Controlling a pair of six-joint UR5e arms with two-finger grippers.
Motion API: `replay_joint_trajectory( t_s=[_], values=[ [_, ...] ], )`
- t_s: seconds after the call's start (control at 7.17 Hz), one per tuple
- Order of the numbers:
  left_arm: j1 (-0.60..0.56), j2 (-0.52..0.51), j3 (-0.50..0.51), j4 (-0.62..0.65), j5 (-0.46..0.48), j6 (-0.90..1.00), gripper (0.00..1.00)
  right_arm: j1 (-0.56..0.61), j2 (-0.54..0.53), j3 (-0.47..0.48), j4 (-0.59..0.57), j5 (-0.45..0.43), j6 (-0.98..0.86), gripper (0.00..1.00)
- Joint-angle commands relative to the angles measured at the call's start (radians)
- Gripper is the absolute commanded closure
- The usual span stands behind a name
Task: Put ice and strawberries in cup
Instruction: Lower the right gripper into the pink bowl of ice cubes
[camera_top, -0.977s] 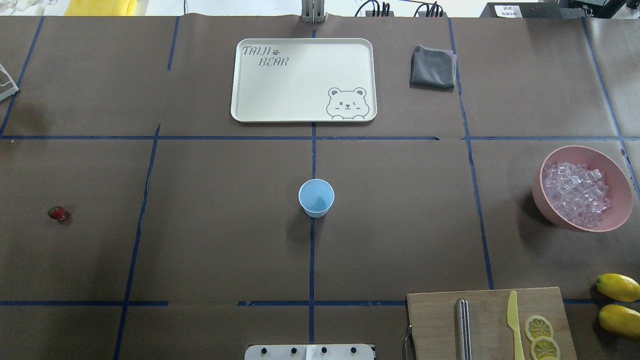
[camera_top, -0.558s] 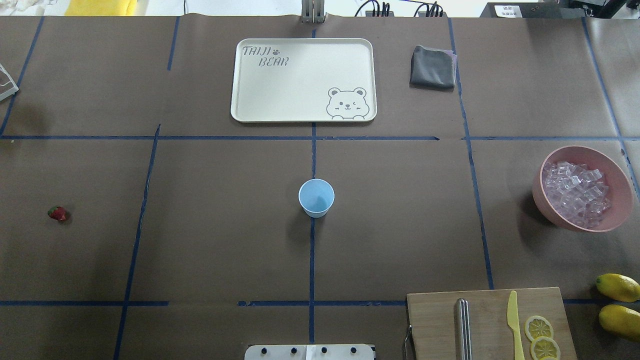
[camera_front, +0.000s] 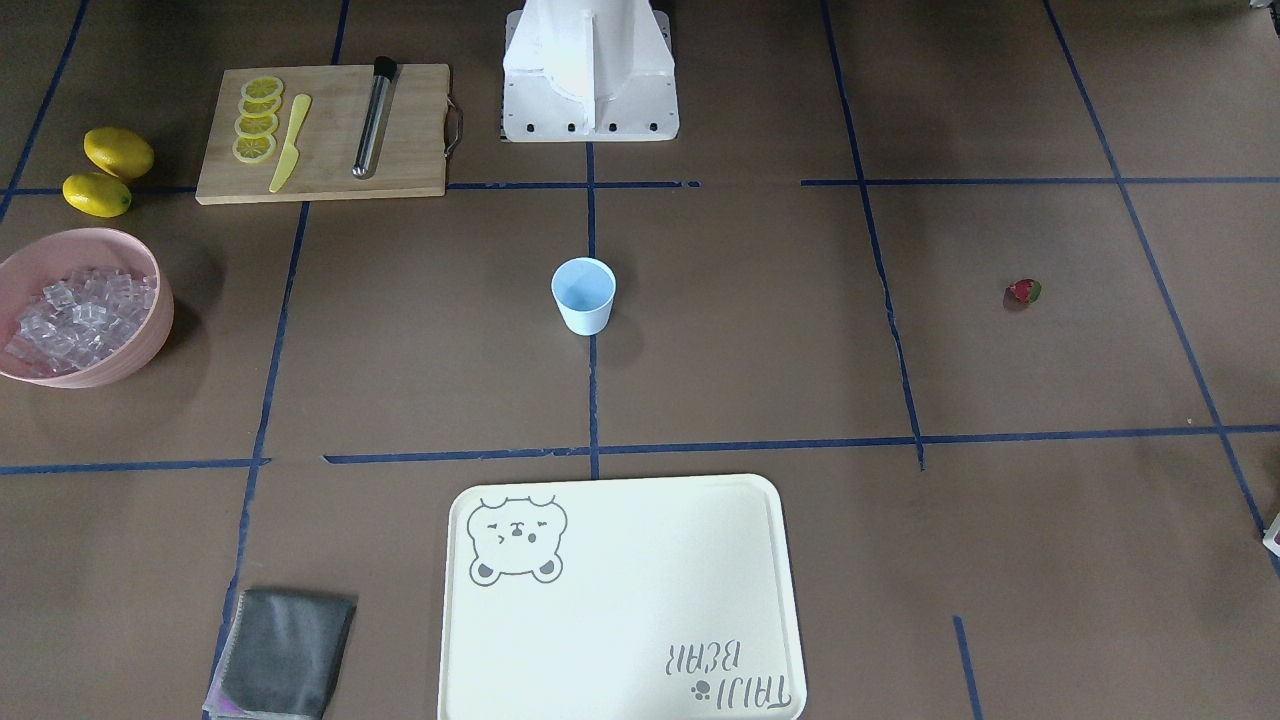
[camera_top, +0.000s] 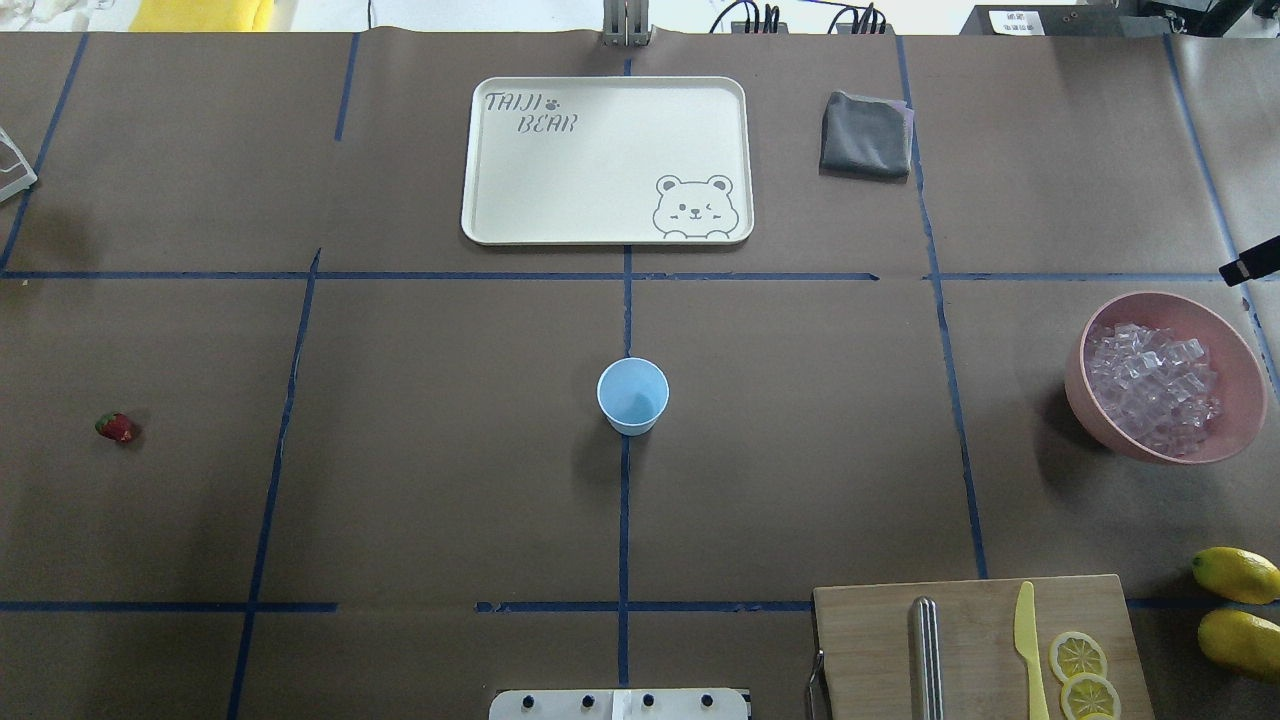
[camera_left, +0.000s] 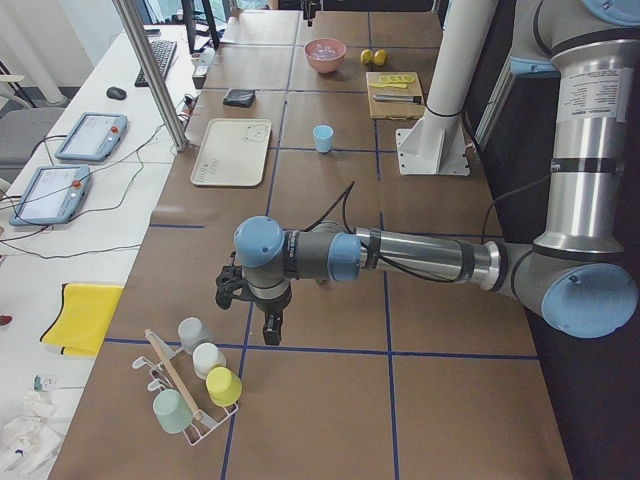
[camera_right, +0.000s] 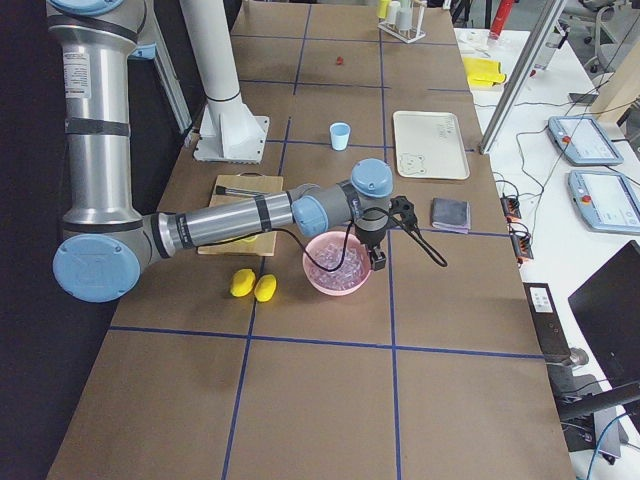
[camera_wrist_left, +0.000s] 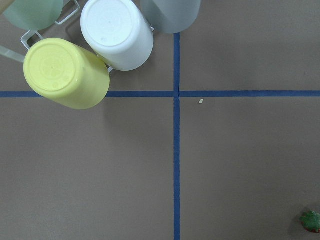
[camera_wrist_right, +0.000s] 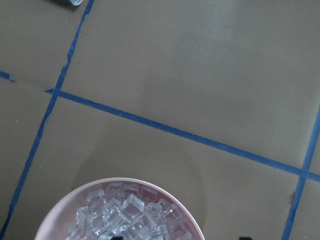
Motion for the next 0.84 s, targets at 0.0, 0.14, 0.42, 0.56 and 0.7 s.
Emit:
replay_joint_trajectory(
  t_s=[0.0,0.14,0.42,0.56,0.7],
  values=[
    [0.000,-0.002,0.001,0.000,-0.001,0.000,0.00,-0.064,-0.024,-0.004,0.037,-0.021,0.002,0.27],
    [0.000,-0.002,0.001,0.000,-0.001,0.000,0.00,-0.078,-0.025,-0.004,0.036,-0.021,0.002,0.32],
    [0.000,-0.002,0.001,0.000,-0.001,0.000,0.00,-0.110,-0.036,-0.014,0.034,-0.024,0.002,0.32],
    [0.000,-0.002,0.001,0.000,-0.001,0.000,0.00,-0.116,-0.032,-0.036,0.034,-0.024,0.002,0.32],
    [0.000,-0.002,0.001,0.000,-0.001,0.000,0.00,-0.124,-0.027,-0.055,0.034,-0.024,0.002,0.32]
  ],
)
